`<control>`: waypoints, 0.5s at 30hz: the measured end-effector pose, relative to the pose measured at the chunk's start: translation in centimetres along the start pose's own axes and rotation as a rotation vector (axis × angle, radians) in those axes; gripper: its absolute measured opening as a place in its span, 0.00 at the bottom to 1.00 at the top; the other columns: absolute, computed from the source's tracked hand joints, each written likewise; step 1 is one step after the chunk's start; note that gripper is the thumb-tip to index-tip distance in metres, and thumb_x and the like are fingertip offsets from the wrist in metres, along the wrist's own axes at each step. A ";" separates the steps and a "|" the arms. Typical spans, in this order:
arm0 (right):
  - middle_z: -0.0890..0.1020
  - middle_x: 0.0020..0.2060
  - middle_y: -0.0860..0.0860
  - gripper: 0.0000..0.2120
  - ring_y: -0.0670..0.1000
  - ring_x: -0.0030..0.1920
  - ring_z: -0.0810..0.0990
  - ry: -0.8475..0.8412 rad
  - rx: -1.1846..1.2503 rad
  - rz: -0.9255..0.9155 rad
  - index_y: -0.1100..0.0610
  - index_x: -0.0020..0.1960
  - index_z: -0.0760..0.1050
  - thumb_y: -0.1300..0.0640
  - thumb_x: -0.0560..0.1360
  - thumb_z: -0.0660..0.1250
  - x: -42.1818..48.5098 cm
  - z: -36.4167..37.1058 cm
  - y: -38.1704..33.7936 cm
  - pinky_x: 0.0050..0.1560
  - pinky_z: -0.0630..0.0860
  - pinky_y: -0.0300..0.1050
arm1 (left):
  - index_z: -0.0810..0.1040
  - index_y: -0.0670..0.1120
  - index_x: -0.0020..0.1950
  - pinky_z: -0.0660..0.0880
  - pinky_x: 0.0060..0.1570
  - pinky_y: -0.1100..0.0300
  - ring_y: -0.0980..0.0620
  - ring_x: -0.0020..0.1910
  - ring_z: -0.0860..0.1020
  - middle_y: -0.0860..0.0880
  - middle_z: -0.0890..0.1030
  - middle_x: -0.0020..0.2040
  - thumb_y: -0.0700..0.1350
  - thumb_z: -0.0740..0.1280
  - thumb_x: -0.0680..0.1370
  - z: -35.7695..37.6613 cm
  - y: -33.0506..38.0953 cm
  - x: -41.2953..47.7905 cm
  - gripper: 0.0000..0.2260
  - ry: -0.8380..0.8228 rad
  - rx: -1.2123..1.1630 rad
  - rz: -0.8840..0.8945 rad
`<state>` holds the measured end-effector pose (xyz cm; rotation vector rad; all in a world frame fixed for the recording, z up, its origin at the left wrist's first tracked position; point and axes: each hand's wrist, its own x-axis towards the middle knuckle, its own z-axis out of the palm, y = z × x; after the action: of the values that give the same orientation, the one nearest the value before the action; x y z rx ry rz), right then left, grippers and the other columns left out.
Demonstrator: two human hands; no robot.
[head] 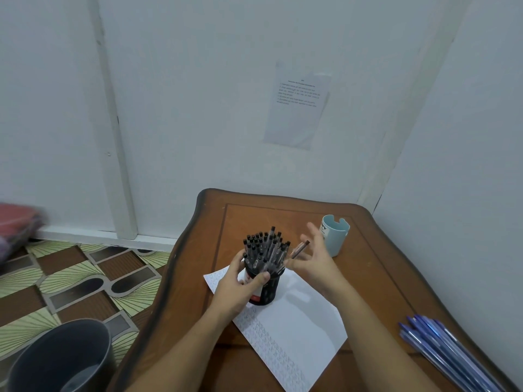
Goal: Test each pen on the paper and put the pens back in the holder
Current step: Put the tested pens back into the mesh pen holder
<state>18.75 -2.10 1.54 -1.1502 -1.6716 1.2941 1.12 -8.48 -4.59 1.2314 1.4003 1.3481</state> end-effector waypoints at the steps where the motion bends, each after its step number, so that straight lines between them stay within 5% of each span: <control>1: 0.72 0.69 0.49 0.49 0.53 0.65 0.76 -0.067 -0.034 0.058 0.46 0.79 0.51 0.69 0.70 0.74 0.1 -0.1 0.1 0.66 0.73 0.53 | 0.62 0.63 0.68 0.68 0.52 0.73 0.67 0.53 0.70 0.70 0.69 0.57 0.56 0.71 0.73 0.0 0.0 0.0 0.28 -0.010 0.007 -0.009; 3: 0.77 0.66 0.52 0.44 0.51 0.67 0.75 -0.156 -0.099 0.068 0.45 0.77 0.54 0.69 0.71 0.73 0.2 -0.1 0.4 0.70 0.69 0.56 | 0.64 0.62 0.68 0.68 0.49 0.76 0.67 0.55 0.71 0.68 0.70 0.57 0.54 0.72 0.73 -0.1 0.0 0.0 0.26 -0.039 0.022 -0.008; 6: 0.75 0.66 0.40 0.39 0.43 0.71 0.70 -0.263 -0.232 -0.049 0.35 0.71 0.62 0.69 0.72 0.69 -0.4 0.0 0.7 0.69 0.70 0.46 | 0.67 0.59 0.67 0.71 0.44 0.78 0.70 0.56 0.71 0.66 0.73 0.58 0.53 0.72 0.74 -0.7 0.4 0.2 0.24 -0.117 0.010 -0.015; 8: 0.72 0.66 0.36 0.43 0.44 0.70 0.70 -0.233 -0.228 -0.060 0.34 0.73 0.59 0.66 0.71 0.74 -0.7 -0.4 1.0 0.65 0.72 0.41 | 0.70 0.61 0.65 0.73 0.51 0.70 0.69 0.58 0.72 0.66 0.76 0.58 0.59 0.73 0.71 -1.0 0.5 0.5 0.24 -0.206 0.027 -0.020; 12: 0.71 0.70 0.44 0.58 0.49 0.69 0.74 -0.317 -0.155 0.008 0.35 0.77 0.52 0.52 0.60 0.85 -0.7 -1.2 0.7 0.70 0.72 0.52 | 0.70 0.62 0.64 0.72 0.54 0.64 0.67 0.60 0.73 0.66 0.77 0.58 0.66 0.72 0.66 -0.3 0.5 0.3 0.29 -0.338 0.062 -0.032; 15: 0.78 0.63 0.44 0.45 0.47 0.62 0.79 -0.239 -0.324 0.000 0.41 0.71 0.67 0.49 0.60 0.84 -0.5 -1.5 -0.8 0.64 0.77 0.52 | 0.71 0.60 0.65 0.76 0.50 0.62 0.62 0.60 0.75 0.63 0.78 0.59 0.61 0.73 0.68 -0.1 0.6 0.2 0.27 -0.392 0.018 -0.026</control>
<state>20.12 -2.11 2.70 -1.2141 -2.1170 1.2288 1.07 -8.29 -3.98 1.3956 1.1477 1.0088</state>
